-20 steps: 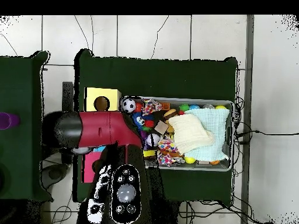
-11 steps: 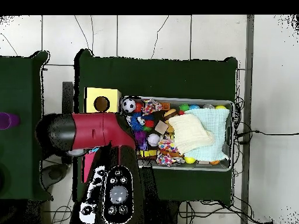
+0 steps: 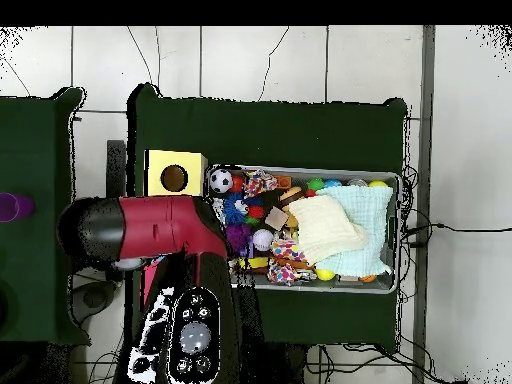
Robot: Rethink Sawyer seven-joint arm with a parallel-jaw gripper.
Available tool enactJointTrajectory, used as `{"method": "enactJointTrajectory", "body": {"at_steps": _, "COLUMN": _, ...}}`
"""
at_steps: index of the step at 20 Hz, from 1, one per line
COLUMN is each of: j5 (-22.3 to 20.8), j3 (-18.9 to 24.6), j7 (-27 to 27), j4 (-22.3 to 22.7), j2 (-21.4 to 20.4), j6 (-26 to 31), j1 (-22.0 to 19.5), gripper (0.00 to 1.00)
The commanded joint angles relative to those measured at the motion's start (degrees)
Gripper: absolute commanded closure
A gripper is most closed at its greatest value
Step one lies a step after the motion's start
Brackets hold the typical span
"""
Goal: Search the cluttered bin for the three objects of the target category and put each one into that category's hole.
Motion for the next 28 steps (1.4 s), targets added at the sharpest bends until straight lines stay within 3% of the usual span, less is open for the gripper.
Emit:
{"method": "enactJointTrajectory", "body": {"at_steps": 1, "j5": 1.51, "j3": 0.07, "j7": 13.26, "j4": 1.56, "j2": 2.77, "j6": -0.68, "j1": -1.18, "gripper": 1.0}}
{"method": "enactJointTrajectory", "body": {"at_steps": 14, "j5": 0.85, "j3": 1.38, "j7": 7.06, "j4": 7.61, "j2": 0.79, "j6": -5.51, "j1": -5.46, "gripper": 1.0}}
{"method": "enactJointTrajectory", "body": {"at_steps": 22, "j5": 0.49, "j3": 1.99, "j7": 7.12, "j4": 8.03, "j2": 0.71, "j6": -5.69, "j1": -6.17, "gripper": 1.0}}
{"method": "enactJointTrajectory", "body": {"at_steps": 23, "j5": 0.67, "j3": 2.23, "j7": 7.17, "j4": 8.16, "j2": 0.71, "j6": -5.59, "j1": -6.3, "gripper": 0.0}}
{"method": "enactJointTrajectory", "body": {"at_steps": 28, "j5": 0.81, "j3": 2.79, "j7": 6.59, "j4": 8.2, "j2": 0.75, "j6": -5.38, "j1": -6.55, "gripper": 0.0}}
